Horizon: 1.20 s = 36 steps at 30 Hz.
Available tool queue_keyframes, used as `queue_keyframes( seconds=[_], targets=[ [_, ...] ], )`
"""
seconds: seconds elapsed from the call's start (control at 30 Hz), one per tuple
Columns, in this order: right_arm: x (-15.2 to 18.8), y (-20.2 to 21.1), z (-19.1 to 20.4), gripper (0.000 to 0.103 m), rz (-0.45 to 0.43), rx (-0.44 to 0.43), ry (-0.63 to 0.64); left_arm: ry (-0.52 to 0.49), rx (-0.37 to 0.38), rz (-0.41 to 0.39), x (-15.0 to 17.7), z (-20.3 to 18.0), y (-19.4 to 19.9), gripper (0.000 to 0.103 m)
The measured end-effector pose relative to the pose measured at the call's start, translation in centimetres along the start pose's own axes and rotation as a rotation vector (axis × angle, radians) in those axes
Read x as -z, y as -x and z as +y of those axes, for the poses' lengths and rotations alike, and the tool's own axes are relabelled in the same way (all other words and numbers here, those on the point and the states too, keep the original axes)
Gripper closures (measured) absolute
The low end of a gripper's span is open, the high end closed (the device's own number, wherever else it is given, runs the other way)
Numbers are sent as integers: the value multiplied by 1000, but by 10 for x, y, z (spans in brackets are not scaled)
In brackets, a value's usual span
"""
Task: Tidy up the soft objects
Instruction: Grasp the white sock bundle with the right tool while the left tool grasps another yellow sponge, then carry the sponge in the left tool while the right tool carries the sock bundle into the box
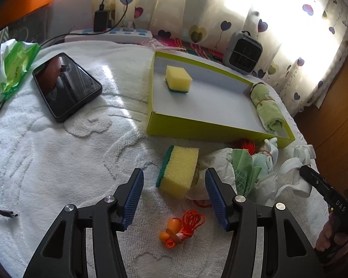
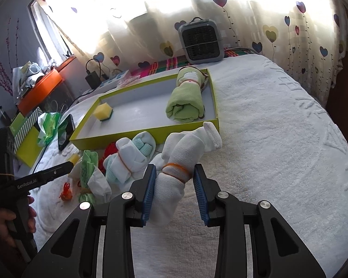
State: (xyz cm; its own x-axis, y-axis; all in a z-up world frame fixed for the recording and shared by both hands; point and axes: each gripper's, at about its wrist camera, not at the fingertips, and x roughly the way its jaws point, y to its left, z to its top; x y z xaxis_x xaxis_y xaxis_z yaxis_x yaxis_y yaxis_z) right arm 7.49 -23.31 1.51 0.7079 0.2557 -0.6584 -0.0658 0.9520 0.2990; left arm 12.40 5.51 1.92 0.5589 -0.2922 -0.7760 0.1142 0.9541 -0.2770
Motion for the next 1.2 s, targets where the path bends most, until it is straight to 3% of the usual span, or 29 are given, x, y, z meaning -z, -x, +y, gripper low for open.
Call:
queue_keyframes(
  seconds=[0.3,0.5,0.73,1.2],
  targets=[
    [-2,-2,-3,69,4,-11,-10,8,-21,4,-3,2,-7,50],
    [-1,-5,-4,69,11,-17,-13,16,-26,1,-4,6,-8,57],
    [-1,-5,-4,69,11,-17,-17,-9,-16,-1,-3,1,-9,72],
    [0,-6,-4,69,14,-20,-23,-14,-22,-5,-3,-1,-7,74]
  ],
)
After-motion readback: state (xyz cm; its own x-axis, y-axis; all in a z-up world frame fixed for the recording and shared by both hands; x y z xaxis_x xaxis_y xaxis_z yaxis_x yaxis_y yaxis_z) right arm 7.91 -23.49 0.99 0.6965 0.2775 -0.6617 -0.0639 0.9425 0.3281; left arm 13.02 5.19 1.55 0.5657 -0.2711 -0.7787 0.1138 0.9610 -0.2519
